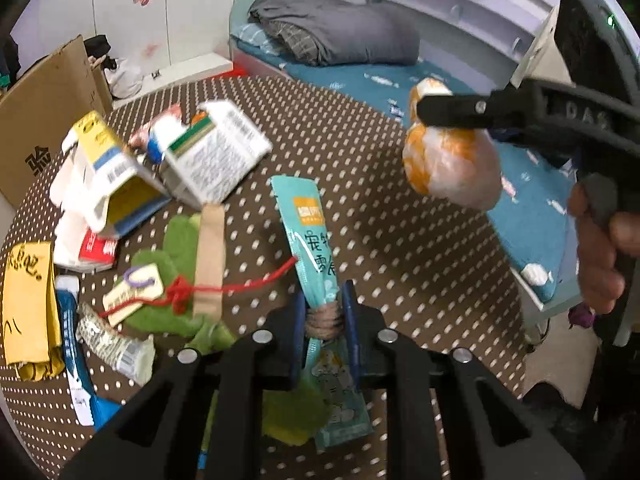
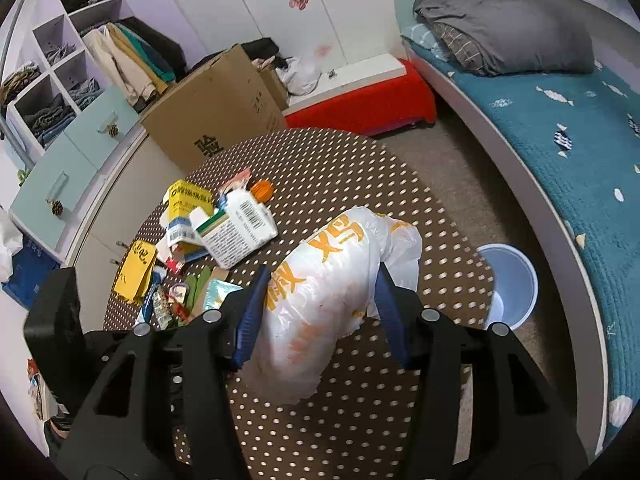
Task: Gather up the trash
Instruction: 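Lift the white bag with the right tool while the left tool grasps the teal snack packet, then carry both items to the blue wastebasket and open both tools over it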
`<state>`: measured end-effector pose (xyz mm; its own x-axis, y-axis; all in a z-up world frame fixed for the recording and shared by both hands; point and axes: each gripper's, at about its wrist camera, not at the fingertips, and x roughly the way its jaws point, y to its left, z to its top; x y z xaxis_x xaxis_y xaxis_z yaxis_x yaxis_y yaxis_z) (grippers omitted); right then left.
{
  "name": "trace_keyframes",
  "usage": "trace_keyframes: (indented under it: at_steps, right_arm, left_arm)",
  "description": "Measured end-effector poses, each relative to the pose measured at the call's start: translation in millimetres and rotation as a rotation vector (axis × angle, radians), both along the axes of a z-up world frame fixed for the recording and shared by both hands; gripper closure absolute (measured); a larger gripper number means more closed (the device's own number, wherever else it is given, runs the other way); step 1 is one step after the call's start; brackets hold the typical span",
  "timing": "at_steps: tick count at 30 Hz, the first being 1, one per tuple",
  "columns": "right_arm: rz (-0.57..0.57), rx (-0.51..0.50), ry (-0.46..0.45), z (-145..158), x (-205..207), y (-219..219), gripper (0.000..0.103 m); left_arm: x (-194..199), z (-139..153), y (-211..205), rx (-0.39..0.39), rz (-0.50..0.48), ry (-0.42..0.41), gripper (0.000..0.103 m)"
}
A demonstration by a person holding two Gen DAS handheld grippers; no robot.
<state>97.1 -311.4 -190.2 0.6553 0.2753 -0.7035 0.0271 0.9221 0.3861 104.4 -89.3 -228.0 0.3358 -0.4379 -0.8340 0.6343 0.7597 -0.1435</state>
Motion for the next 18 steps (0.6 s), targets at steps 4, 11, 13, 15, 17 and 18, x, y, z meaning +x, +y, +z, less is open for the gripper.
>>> trace_keyframes:
  at_steps: [4,11,13,15,17,18]
  right_arm:
    - [-0.026,-0.010,-0.025,7.0,-2.7,-15.3,0.052]
    - [-0.068,-0.050,-0.113,31.6,-3.5,-47.2,0.052]
    - [-0.089,-0.063,-0.139,39.4,-2.1,-64.1,0.052]
    - [-0.116,-0.082,-0.150,42.0,-0.8,-80.0,0.052]
    - [-0.159,-0.092,-0.140,39.4,6.5,-105.5,0.052]
    - [-0.175,-0.089,-0.132,36.4,9.9,-115.7,0.052]
  left_arm:
    - [3.8,22.2,-8.6,-0.116,0.022,-0.013,0.086]
    - [19.8,65.5,-32.7,-0.265,0.087,-0.072,0.086]
    - [26.5,74.8,-41.9,-0.281,0.097,-0.091,0.086]
    - [38.0,84.3,-56.9,-0.285,0.102,-0.106,0.086]
    - [48.4,92.3,-78.2,-0.261,0.109,-0.135,0.086]
    - [53.5,95.3,-89.0,-0.248,0.108,-0.144,0.086]
